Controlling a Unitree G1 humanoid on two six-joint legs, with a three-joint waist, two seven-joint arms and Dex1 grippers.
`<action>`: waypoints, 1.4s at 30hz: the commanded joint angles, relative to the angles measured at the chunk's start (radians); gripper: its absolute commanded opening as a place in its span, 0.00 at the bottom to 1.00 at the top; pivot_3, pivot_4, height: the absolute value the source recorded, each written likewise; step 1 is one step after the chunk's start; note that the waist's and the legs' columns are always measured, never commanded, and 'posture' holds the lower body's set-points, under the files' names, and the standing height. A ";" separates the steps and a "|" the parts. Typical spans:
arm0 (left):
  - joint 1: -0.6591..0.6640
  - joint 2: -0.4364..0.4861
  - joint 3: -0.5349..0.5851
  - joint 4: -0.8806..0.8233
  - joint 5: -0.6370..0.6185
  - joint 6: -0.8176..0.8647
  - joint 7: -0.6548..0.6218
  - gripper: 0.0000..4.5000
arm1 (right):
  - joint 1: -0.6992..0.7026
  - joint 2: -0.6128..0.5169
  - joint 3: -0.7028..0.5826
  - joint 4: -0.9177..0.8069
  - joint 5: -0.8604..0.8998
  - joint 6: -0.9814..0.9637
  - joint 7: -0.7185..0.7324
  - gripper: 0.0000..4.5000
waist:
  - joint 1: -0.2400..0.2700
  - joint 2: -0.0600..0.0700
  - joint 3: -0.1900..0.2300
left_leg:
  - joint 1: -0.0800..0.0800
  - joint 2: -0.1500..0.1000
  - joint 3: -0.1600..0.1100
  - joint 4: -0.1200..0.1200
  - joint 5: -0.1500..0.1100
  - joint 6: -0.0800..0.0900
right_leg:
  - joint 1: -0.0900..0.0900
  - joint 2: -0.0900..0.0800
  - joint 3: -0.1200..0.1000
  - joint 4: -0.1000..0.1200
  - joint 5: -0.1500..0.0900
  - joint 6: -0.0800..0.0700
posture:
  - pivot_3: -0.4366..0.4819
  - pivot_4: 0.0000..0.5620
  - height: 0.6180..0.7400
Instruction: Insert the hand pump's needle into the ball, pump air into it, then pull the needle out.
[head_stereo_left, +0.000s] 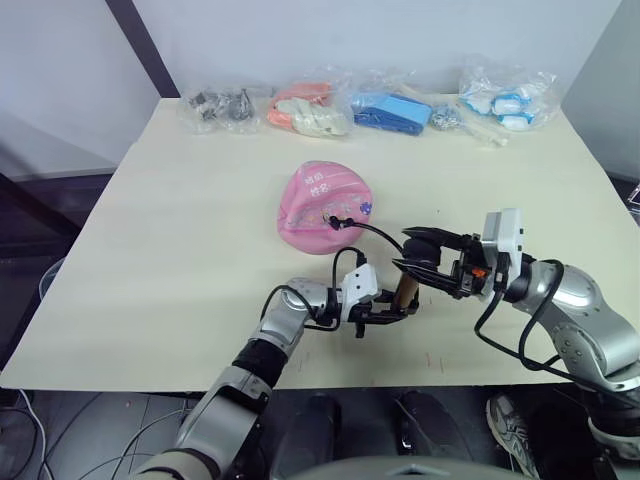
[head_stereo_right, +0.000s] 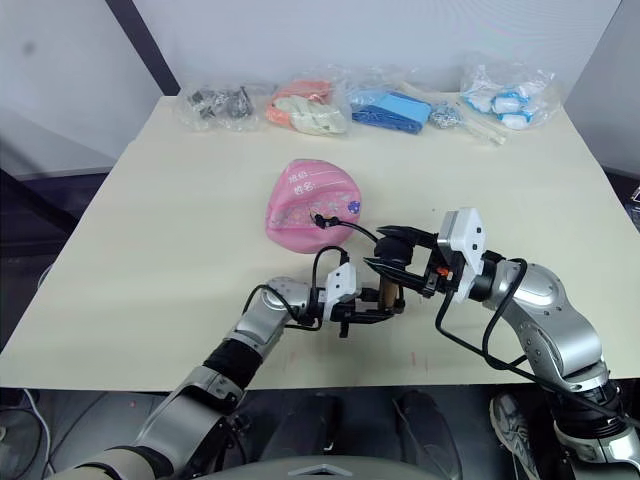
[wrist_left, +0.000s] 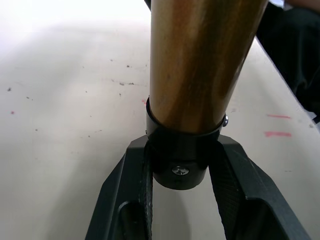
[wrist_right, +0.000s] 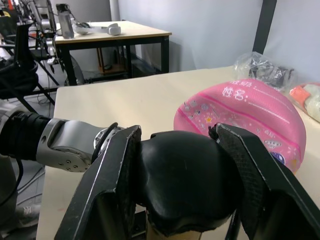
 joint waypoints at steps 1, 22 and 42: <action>-0.019 -0.021 -0.003 0.040 0.018 -0.026 0.025 0.25 | 0.000 0.007 -0.004 0.004 -0.019 -0.042 0.021 0.43 | 0.000 0.000 0.000 | 0.000 0.000 0.000 0.000 0.000 0.000 | 0.000 0.000 0.000 0.000 0.000 0.000 | 0.48 0.27 1.00; -0.042 -0.043 -0.012 0.173 0.075 -0.057 0.042 0.25 | -0.051 0.013 -0.102 -0.112 0.181 0.199 -0.066 0.43 | 0.003 0.000 -0.001 | 0.001 -0.001 -0.001 0.001 0.000 0.000 | 0.002 -0.001 0.000 0.000 0.000 0.000 | 0.48 0.27 1.00; -0.038 -0.031 -0.020 0.188 0.080 -0.070 0.025 0.25 | -0.322 -0.167 -0.301 -0.095 0.361 0.286 -0.082 0.43 | 0.002 -0.001 -0.001 | 0.001 0.000 -0.001 0.002 0.000 0.000 | 0.002 0.000 -0.001 0.000 0.000 0.000 | 0.48 0.27 1.00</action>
